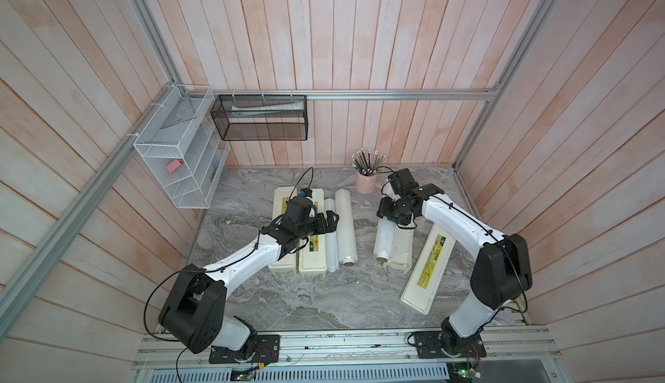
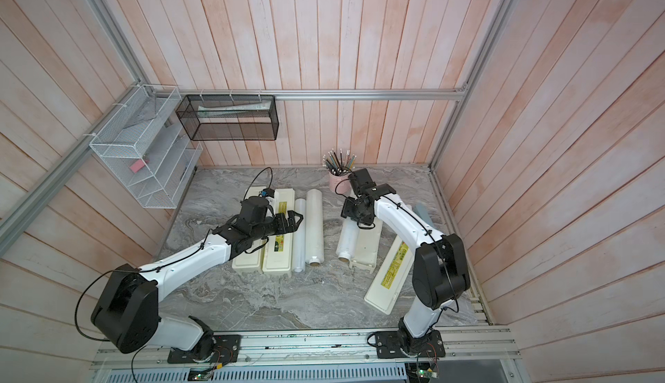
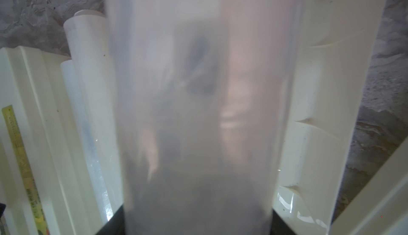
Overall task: Put plastic wrap rolls into dispensers
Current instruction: Place the plastic wrap into the plastic wrap cutting box.
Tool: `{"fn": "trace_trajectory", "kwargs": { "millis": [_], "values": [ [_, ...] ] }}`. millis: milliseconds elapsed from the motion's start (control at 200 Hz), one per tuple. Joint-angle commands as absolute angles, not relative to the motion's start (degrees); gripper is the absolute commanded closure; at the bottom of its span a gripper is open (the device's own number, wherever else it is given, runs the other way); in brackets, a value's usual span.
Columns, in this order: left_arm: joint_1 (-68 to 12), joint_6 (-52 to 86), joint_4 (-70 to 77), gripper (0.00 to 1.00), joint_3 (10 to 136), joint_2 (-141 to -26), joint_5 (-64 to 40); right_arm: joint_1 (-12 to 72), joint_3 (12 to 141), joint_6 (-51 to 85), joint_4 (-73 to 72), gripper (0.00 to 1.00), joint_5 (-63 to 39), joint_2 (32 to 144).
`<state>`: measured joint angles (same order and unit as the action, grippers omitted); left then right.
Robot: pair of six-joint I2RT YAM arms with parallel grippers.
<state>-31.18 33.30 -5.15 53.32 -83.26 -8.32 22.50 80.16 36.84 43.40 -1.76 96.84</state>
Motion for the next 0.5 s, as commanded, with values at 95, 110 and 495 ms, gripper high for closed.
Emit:
{"fn": "trace_trajectory", "kwargs": {
  "millis": [95, 110, 495],
  "values": [
    [-31.11, 33.6, -4.22, 0.0, 52.62, -83.45, -8.42, 17.5, 78.15, 32.75, 42.91, 0.96, -2.48, 93.12],
    [-31.11, 33.58, -4.22, 0.0, 52.64, -83.33, -8.41, 17.15, 77.9, 32.56, 42.67, 0.96, -2.46, 93.05],
    [-31.2, 33.91, -4.04, 0.0, 51.77, -82.27, -7.69, 13.8, 74.76, 28.8, 39.85, 0.95, 0.34, 94.72]
  ]
}}
